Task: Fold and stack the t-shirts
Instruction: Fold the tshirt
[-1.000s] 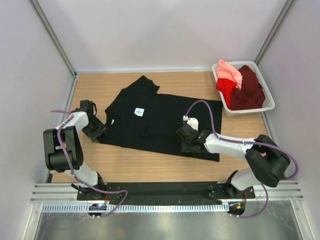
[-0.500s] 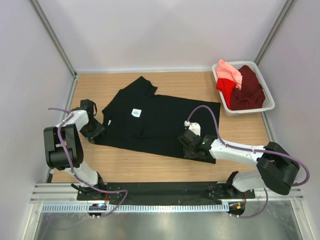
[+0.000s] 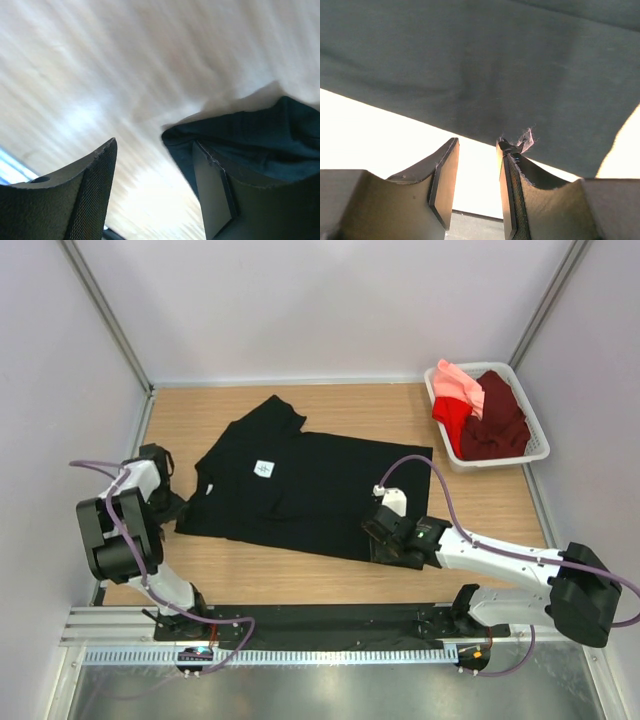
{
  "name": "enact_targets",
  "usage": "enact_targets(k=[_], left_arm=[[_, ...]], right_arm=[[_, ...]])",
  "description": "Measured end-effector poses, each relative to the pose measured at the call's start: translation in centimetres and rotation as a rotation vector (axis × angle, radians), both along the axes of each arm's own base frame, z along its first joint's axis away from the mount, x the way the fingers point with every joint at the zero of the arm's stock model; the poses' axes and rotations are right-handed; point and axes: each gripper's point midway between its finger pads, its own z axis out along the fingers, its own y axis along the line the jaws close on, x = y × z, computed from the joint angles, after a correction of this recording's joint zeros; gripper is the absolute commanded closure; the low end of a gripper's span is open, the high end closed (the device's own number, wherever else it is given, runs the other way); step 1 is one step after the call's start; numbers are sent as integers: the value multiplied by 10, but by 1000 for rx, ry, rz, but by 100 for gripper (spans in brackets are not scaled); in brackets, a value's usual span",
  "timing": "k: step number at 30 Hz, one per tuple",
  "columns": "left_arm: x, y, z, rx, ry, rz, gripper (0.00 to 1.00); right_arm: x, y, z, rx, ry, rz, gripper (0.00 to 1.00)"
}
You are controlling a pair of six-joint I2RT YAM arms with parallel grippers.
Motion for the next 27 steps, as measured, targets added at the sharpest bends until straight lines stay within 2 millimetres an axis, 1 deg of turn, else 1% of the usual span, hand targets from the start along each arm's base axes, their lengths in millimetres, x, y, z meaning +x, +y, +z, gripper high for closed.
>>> enact_targets(k=[2, 4, 6, 9, 11, 12, 14, 16, 18, 20, 22, 23, 25, 27], left_arm=[[-8, 9, 6, 14, 12, 24, 36], [-10, 16, 19, 28, 7, 31, 35], [2, 19, 40, 34, -55, 21, 35], [44, 13, 79, -3, -275, -21, 32], [78, 1, 108, -53, -439, -72, 32], [96, -7, 120, -78, -503, -111, 32], [132, -27, 137, -136, -571, -209, 32], [177, -51, 149, -178, -622, -344, 33], [217, -76, 151, -214, -640, -469, 34], [253, -96, 148, -239, -663, -574, 34], [273, -108, 142, -258, -676, -637, 34], [280, -110, 137, -265, -672, -664, 34], [295, -111, 131, -267, -683, -697, 34], [306, -109, 125, -268, -697, -711, 34]], right_arm=[[-1, -1, 1, -4, 5, 2, 57], [-2, -2, 3, -11, 10, 7, 56], [0, 1, 10, -12, 3, 17, 55], [15, 11, 32, 24, -34, 28, 54], [35, 19, 52, 64, -56, 17, 55], [48, 24, 62, 88, -68, 11, 54], [75, 34, 81, 114, -97, 4, 54], [96, 45, 96, 129, -127, 16, 54], [111, 61, 112, 158, -162, 50, 53], [117, 73, 125, 180, -185, 91, 53], [120, 80, 134, 198, -200, 126, 53], [120, 82, 137, 204, -205, 139, 53], [118, 86, 138, 216, -202, 165, 53], [115, 89, 136, 230, -190, 187, 53]])
